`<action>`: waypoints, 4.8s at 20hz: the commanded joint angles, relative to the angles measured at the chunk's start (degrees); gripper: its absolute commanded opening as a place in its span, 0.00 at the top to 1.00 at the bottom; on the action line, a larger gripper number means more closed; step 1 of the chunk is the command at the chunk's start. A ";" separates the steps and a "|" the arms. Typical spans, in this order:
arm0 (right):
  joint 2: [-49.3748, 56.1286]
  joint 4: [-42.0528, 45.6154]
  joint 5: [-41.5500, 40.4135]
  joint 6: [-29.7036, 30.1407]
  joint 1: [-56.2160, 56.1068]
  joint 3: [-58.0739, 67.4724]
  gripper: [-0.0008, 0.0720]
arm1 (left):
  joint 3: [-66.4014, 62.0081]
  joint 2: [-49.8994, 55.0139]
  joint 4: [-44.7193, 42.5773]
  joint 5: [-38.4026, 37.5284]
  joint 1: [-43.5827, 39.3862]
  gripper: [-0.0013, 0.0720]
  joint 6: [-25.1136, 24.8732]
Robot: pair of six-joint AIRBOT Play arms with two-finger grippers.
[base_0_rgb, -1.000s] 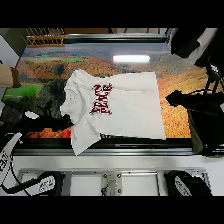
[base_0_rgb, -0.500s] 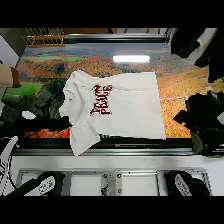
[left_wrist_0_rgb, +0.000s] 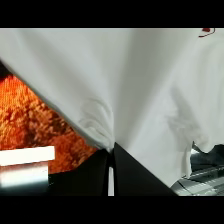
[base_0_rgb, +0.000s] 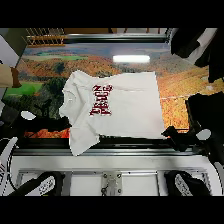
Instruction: Fold the clothes and pants, and hang the long-sleeved shirts on hangers.
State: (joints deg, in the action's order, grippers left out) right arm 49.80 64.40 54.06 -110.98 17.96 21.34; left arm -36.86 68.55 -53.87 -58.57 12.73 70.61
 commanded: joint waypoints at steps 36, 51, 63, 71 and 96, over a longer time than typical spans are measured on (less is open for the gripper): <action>-16.63 10.47 -1.73 23.08 -10.16 69.61 0.97 | -58.23 -39.50 -0.48 -7.93 0.00 0.97 17.05; 36.96 10.01 8.94 23.96 -14.23 69.75 0.97 | -42.75 14.75 -0.15 -1.38 -5.81 0.97 6.78; 45.86 11.76 -2.58 18.08 -13.75 69.61 0.98 | -60.26 34.60 -0.17 -5.73 -2.82 0.97 9.66; 42.03 14.53 -1.11 17.73 -15.80 58.49 0.98 | -35.67 23.80 -0.55 0.33 -1.33 0.97 7.39; 10.67 5.51 -0.63 1.66 -0.24 9.94 0.28 | -0.20 -9.84 -4.70 -2.16 -3.56 0.31 8.59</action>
State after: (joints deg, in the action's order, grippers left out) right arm 61.71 77.25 58.81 -106.63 15.31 38.65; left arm -42.52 62.43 -58.52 -62.30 11.84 78.85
